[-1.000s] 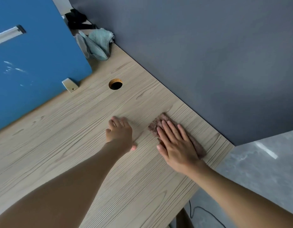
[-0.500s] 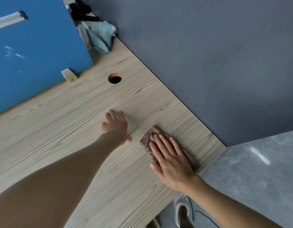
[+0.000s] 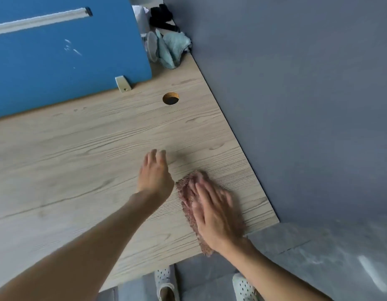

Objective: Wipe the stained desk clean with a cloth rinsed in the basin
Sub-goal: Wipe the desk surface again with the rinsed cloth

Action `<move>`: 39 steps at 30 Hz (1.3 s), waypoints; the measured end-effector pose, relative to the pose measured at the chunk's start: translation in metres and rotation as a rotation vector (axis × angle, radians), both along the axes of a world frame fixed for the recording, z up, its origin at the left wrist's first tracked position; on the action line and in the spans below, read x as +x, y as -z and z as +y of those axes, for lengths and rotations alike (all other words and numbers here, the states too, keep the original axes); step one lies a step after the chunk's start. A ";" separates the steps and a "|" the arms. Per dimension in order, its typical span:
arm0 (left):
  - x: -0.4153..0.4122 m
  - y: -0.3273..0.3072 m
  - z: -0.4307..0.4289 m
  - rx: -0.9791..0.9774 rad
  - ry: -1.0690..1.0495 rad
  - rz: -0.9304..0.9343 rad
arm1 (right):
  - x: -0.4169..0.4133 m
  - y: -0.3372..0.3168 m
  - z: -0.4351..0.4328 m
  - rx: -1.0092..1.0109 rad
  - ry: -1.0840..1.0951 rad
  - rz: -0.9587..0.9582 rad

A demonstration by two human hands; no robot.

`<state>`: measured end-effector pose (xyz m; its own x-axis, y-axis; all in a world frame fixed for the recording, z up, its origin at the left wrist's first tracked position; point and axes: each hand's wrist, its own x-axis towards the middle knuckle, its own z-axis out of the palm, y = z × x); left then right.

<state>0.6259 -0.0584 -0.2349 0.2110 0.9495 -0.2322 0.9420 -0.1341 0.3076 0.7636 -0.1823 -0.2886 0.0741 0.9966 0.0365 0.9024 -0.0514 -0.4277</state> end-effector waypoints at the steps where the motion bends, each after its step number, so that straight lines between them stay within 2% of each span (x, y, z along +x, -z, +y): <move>1: 0.015 -0.005 -0.022 0.055 -0.050 -0.123 | 0.017 0.000 0.007 0.027 0.053 0.030; 3: 0.049 -0.004 -0.071 0.154 -0.041 -0.265 | 0.054 0.006 0.020 0.030 0.071 -0.017; 5: 0.080 0.017 -0.102 0.192 -0.020 -0.278 | 0.080 0.016 0.029 -0.020 -0.032 -0.149; 7: 0.095 0.047 -0.115 0.216 -0.025 -0.182 | 0.088 0.024 0.030 -0.042 -0.132 -0.247; 9: 0.095 0.065 -0.117 0.242 -0.021 -0.049 | 0.087 0.027 0.029 -0.031 -0.140 -0.283; 12: 0.086 0.077 -0.117 0.264 0.023 0.020 | 0.085 0.028 0.030 -0.026 -0.124 -0.316; 17: 0.070 0.078 -0.118 0.269 0.043 0.101 | 0.074 0.017 0.048 -0.033 -0.096 -0.291; 22: 0.044 0.079 -0.118 0.243 -0.006 0.168 | 0.068 0.026 0.052 -0.026 -0.238 -0.338; 27: 0.088 0.075 -0.115 0.189 -0.157 0.128 | 0.070 0.028 0.051 -0.018 -0.216 -0.358; 39: 0.037 0.072 -0.113 0.217 -0.020 0.042 | 0.056 0.012 0.075 -0.038 -0.173 -0.343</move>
